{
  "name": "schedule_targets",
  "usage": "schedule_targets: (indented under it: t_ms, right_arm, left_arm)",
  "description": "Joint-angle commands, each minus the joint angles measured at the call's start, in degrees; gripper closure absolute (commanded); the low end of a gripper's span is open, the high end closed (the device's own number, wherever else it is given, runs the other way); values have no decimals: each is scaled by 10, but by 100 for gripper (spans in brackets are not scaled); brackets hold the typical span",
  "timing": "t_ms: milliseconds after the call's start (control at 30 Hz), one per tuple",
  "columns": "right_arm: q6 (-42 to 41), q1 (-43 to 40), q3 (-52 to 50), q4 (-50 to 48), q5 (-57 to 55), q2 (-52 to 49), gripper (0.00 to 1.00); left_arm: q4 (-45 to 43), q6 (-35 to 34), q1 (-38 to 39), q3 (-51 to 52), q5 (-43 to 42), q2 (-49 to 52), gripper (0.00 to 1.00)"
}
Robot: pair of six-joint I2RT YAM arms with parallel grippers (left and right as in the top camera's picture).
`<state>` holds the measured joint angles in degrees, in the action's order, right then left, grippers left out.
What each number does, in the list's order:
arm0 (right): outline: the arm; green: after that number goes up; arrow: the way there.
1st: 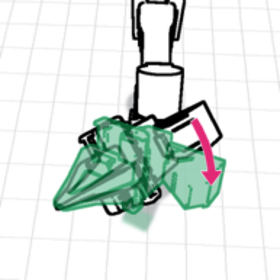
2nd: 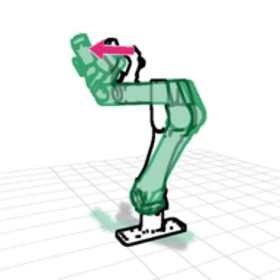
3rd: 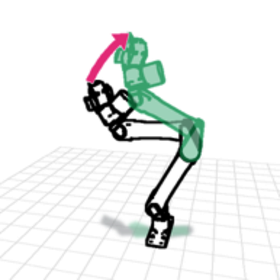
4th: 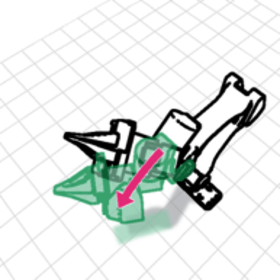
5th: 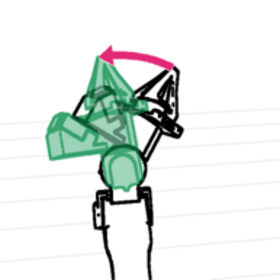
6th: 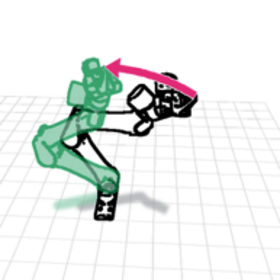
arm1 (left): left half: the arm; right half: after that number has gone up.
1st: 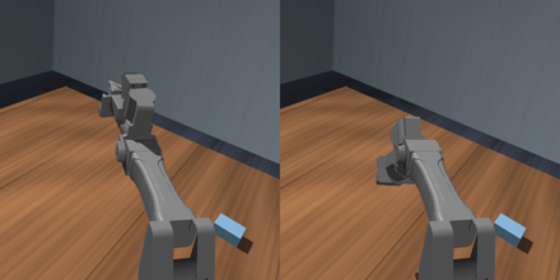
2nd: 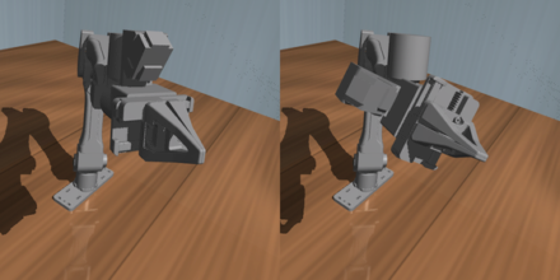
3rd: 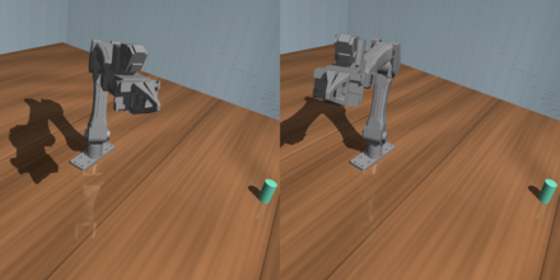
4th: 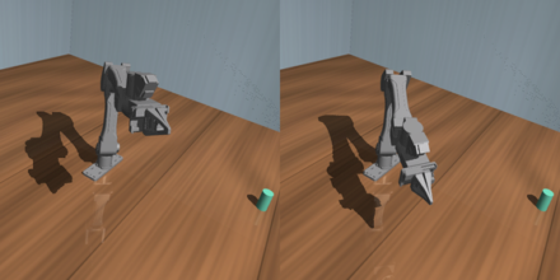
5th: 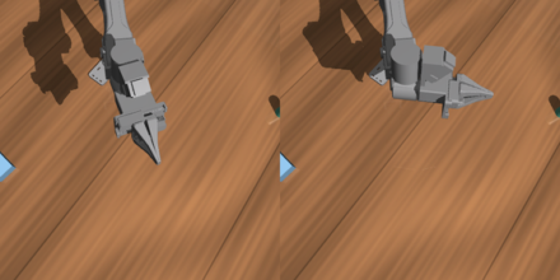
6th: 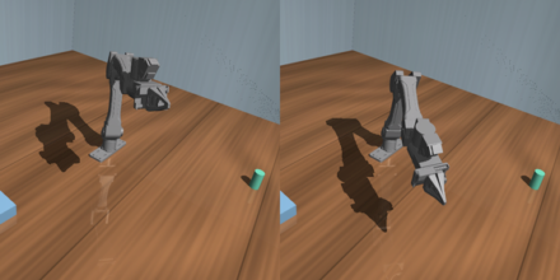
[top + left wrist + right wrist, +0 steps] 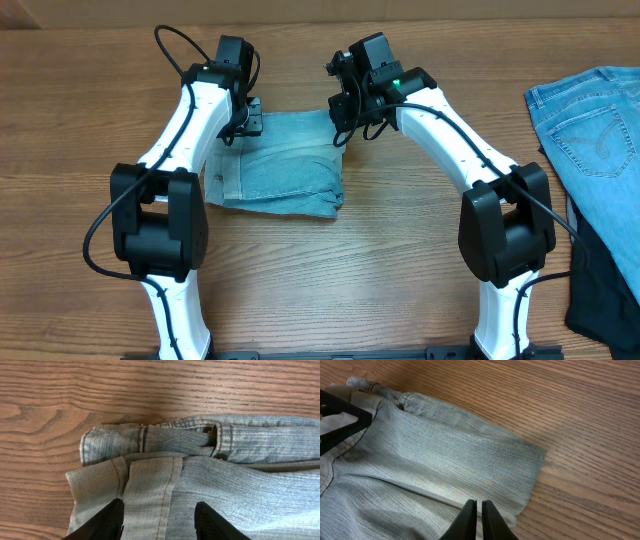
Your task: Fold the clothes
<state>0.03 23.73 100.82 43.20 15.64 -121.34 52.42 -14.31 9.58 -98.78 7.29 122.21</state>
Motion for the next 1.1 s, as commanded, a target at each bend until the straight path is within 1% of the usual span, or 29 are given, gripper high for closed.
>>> schedule_targets:
  t_ms: [0,67,133,200,300,367,433,500,533,600,767,867,933,967,1000,1033,1067]
  right_arm:
    - [5,0,1,2,-3,20,91]
    - [5,0,1,2,-11,20,91]
    - [5,0,1,5,-12,20,91]
    - [5,0,1,9,-15,20,91]
    - [5,0,1,8,-17,20,91]
    - [5,0,1,8,-17,20,91]
    - [5,0,1,8,-17,20,91]
    - [5,0,1,8,-17,20,91]
    - [5,0,1,8,-17,20,91]
    - [5,0,1,8,-17,20,91]
    - [5,0,1,8,-17,20,91]
    - [5,0,1,9,-17,20,91]
    - [5,0,1,9,-17,20,91]
    - [5,0,1,10,-17,20,91]
    - [5,0,1,12,-17,20,91]
    - [5,0,1,13,-17,20,91]
    - [5,0,1,13,-17,20,91]
  left_arm:
    - [-2,30,-7,-6,9,32,50]
    - [-2,31,-7,-6,9,34,50]
    - [-2,33,-7,-6,42,34,50]
    - [-2,41,-9,-6,56,34,50]
    - [3,40,-10,-6,55,34,49]
    - [3,40,-10,-6,40,34,53]
    - [2,40,-10,-6,15,34,59]
    - [3,38,-10,-6,-6,34,73]
    - [4,38,-10,-6,-13,34,77]
    - [7,40,-10,-9,-7,33,95]
    - [74,41,-10,-92,97,33,96]
    - [78,42,-10,-108,114,33,96]
    - [74,41,-10,-95,113,34,93]
    - [72,41,-10,-88,114,34,89]
    - [72,42,-11,-85,114,34,80]
    - [73,47,-11,-85,114,34,62]
    - [71,50,-12,-85,127,34,37]
